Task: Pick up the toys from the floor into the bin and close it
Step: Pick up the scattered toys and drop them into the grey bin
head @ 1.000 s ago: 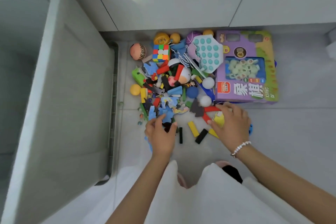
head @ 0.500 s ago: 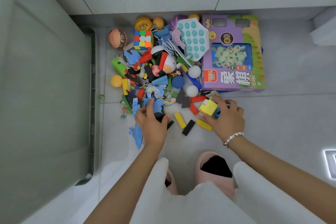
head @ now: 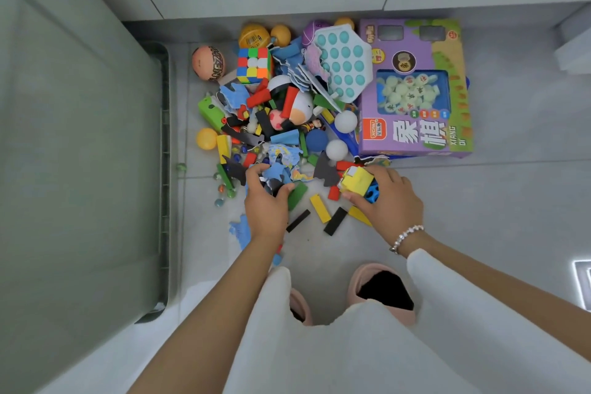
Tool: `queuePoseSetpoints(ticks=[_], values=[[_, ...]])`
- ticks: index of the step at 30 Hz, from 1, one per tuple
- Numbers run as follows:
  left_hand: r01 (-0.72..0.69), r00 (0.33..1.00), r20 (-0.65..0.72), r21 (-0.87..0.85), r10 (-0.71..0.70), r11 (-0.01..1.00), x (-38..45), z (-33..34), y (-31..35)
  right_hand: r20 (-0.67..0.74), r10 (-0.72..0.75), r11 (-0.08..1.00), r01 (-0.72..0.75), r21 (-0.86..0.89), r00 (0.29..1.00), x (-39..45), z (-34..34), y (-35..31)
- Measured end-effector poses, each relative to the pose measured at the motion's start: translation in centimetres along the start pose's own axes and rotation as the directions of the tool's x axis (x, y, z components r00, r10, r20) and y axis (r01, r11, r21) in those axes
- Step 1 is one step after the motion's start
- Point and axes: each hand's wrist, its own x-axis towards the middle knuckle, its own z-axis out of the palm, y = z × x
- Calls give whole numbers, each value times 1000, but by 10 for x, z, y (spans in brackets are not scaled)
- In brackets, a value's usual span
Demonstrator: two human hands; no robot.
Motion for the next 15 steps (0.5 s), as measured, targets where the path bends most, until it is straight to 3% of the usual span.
queuePoseSetpoints(ticks=[7, 10, 13, 15], values=[[134, 987, -78, -114, -143, 984, 2, -19, 4, -36, -50, 988, 54, 143, 998, -6, 2, -12], [202, 973, -118, 20, -199, 979, 8, -30, -7, -12, -79, 983, 80, 168, 997, -7, 4, -19], [139, 986, -120, 239, -113, 961, 11, -31, -22, -3, -118, 975, 116, 188, 993, -7, 6, -28], [112, 989, -127, 288, -78, 951, 12, -28, -26, 10, -128, 973, 124, 195, 992, -7, 8, -32]])
